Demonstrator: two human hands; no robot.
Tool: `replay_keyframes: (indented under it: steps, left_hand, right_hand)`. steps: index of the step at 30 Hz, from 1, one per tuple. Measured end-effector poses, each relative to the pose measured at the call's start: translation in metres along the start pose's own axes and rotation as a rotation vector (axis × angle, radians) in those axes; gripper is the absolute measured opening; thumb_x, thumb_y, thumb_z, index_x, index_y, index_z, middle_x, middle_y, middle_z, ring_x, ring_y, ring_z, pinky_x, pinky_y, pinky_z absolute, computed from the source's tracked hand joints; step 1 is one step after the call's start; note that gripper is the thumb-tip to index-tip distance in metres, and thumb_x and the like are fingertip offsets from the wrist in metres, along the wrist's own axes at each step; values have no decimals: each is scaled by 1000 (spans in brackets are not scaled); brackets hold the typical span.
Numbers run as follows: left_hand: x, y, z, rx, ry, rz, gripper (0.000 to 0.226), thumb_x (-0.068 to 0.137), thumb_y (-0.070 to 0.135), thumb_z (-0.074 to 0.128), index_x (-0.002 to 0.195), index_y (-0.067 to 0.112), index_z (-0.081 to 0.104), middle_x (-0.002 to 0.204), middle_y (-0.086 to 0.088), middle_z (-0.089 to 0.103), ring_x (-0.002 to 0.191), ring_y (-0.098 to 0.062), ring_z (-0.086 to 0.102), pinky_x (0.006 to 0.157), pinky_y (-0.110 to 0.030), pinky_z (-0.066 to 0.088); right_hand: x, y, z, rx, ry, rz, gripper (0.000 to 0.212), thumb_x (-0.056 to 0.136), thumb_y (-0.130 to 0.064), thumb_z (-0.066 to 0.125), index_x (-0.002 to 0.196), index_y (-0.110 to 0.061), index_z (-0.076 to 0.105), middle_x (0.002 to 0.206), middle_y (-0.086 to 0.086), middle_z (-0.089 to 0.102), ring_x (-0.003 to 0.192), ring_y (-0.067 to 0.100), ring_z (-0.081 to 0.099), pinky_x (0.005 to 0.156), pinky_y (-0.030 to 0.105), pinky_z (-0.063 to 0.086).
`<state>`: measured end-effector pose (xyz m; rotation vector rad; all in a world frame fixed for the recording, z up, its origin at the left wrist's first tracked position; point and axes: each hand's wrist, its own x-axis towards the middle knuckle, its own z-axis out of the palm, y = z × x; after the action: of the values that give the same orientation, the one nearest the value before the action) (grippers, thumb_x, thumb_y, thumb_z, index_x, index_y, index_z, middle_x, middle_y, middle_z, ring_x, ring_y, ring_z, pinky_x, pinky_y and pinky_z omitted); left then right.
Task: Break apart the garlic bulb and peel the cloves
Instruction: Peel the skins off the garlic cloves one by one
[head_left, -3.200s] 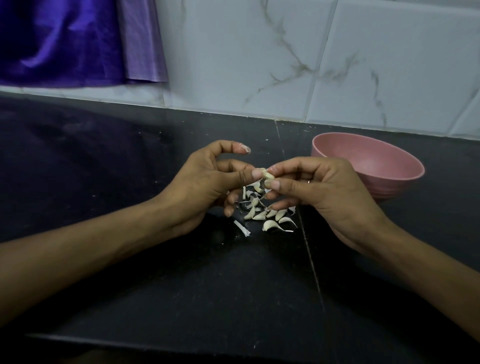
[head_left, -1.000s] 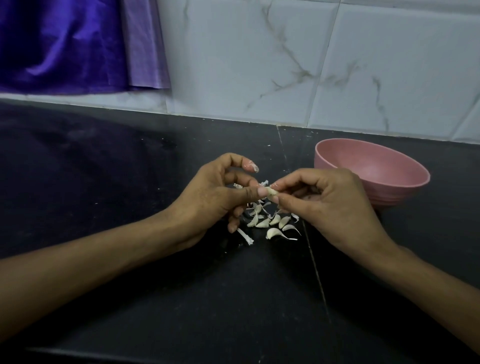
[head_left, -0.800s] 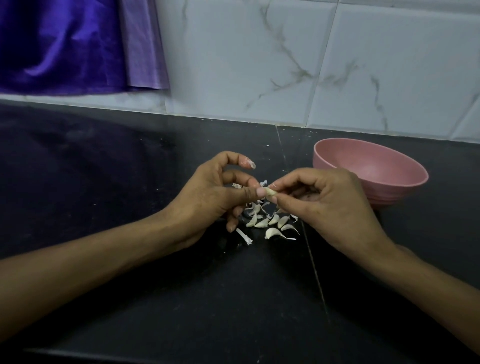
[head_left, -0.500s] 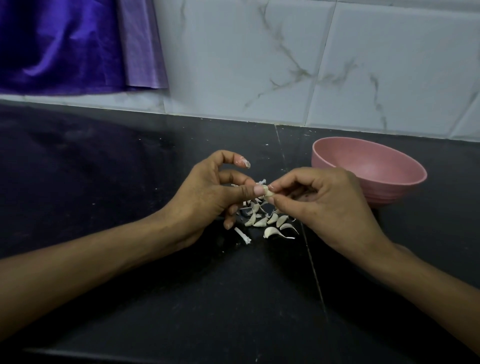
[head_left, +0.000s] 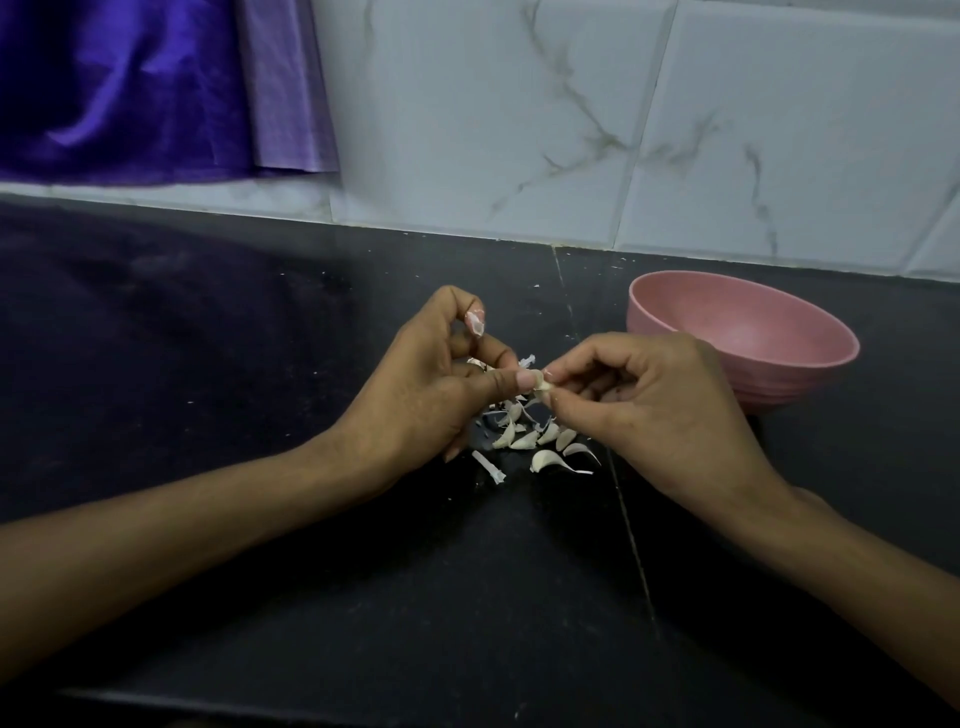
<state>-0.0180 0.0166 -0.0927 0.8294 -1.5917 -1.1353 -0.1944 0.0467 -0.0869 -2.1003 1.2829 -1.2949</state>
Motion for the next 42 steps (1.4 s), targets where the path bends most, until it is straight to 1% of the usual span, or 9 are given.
replay_keyframes:
  steps: [7, 11, 15, 17, 21, 23, 28, 34, 42]
  left_hand:
    - [-4, 3, 2, -31, -58, 62, 38, 80, 7, 71, 89, 16, 36, 81, -10, 63, 32, -10, 35, 31, -17, 30]
    - [1, -3, -6, 98, -5, 93, 24, 78, 21, 72, 92, 15, 54, 82, -1, 63, 36, -13, 38, 34, -20, 34]
    - [1, -6, -12, 231, 21, 98, 3, 87, 21, 70, 88, 18, 69, 66, 10, 63, 37, -13, 43, 36, -22, 37]
    - [0, -6, -12, 284, 22, 136, 5, 87, 22, 69, 91, 20, 72, 72, 13, 63, 38, -12, 47, 37, -22, 39]
    - [0, -5, -10, 404, -1, 206, 8, 88, 21, 69, 94, 22, 73, 82, 13, 63, 42, -6, 51, 42, -14, 41]
    - [0, -4, -10, 447, -7, 218, 8, 87, 20, 69, 94, 23, 73, 78, 14, 64, 41, -2, 50, 44, -10, 39]
    - [-2, -4, -8, 492, 4, 185, 13, 86, 29, 68, 92, 18, 74, 45, 20, 56, 33, -2, 47, 42, -10, 36]
    - [-4, -4, -9, 498, 4, 197, 7, 87, 26, 69, 88, 20, 74, 50, 22, 59, 35, 0, 47, 43, -8, 36]
    - [-4, -4, -8, 517, 19, 235, 11, 90, 25, 66, 94, 23, 76, 58, 22, 64, 39, 1, 50, 45, -9, 38]
  right_hand:
    - [2, 6, -2, -136, 3, -20, 12, 77, -4, 79, 81, -15, 77, 67, -10, 67, 58, 5, 62, 53, 10, 45]
    - [4, 9, -3, -80, 27, -4, 13, 79, -8, 79, 84, -19, 77, 68, -9, 68, 58, 5, 62, 54, 10, 45]
    - [6, 8, -4, 3, 47, 25, 12, 80, -16, 79, 88, -24, 78, 75, -9, 72, 65, 10, 68, 63, 28, 60]
    - [6, 7, -5, 52, 24, 45, 12, 82, -15, 77, 88, -24, 77, 77, -7, 74, 68, 12, 71, 64, 33, 62]
    - [7, 6, -4, 127, -12, 77, 20, 84, -8, 74, 85, -28, 75, 75, -8, 75, 69, 11, 73, 62, 26, 60]
    - [8, 7, -5, 155, -20, 114, 18, 84, -7, 73, 87, -25, 75, 76, -5, 75, 70, 12, 73, 63, 26, 60]
    - [9, 10, -4, 292, -43, 228, 14, 84, -2, 72, 96, -7, 75, 76, 5, 75, 69, 17, 73, 65, 28, 61]
    - [8, 7, -2, 540, -51, 358, 20, 80, 5, 69, 100, 3, 72, 87, 22, 73, 73, 22, 72, 69, 28, 61]
    - [7, 7, -4, 587, -60, 399, 22, 80, 4, 68, 102, 2, 72, 89, 21, 74, 76, 22, 72, 74, 31, 62]
